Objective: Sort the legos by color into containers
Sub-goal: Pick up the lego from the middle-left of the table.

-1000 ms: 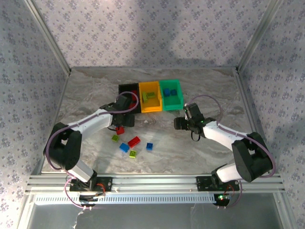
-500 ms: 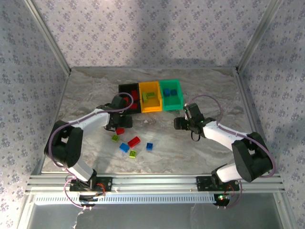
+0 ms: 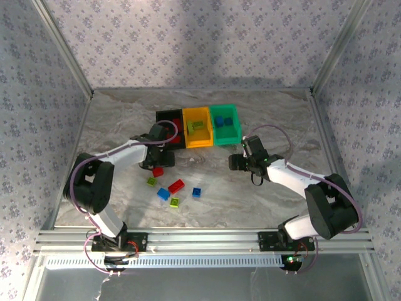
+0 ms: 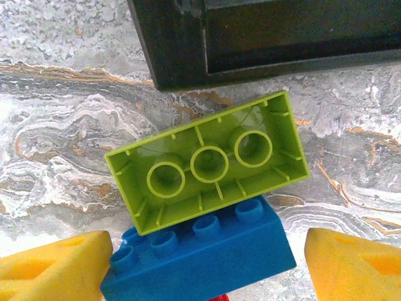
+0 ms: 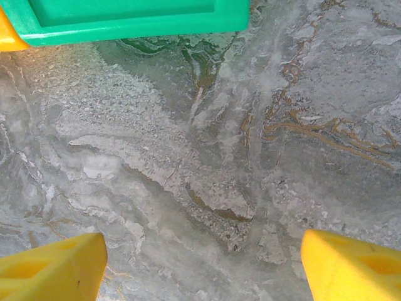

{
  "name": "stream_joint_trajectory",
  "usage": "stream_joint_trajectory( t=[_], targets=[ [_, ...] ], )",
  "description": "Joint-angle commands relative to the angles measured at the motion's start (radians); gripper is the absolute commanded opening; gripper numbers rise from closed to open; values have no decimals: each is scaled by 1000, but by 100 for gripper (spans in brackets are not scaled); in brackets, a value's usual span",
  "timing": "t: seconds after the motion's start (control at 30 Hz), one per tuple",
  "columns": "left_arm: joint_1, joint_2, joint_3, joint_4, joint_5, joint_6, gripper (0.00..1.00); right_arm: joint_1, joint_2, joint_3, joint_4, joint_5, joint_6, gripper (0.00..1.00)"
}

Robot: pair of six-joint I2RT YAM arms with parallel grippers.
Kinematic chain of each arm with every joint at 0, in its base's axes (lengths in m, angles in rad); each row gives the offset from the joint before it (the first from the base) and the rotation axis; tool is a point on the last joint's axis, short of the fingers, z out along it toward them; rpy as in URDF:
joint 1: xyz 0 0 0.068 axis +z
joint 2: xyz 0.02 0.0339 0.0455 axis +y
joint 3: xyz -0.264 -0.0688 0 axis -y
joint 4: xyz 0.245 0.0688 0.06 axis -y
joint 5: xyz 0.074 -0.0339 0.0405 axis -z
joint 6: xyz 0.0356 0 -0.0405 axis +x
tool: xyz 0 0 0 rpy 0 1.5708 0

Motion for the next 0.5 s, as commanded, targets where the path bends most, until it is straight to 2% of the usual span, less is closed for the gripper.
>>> stream_joint_trajectory(
  t=[0.0,0.13,0.2,0.47],
  targets=[
    [5,18,27,-13,6,24,79,2,-8,15,-11,-8,9,83],
    [4,22,24,-10,-2,33,77,3,-2,17,-13,-15,9,83],
    [4,25,24,-12,-9,34,71,2,0,18,-11,-11,9,83],
    [3,50,26,-12,-9,42,71,2,0,19,-16,-7,8,83]
  ],
)
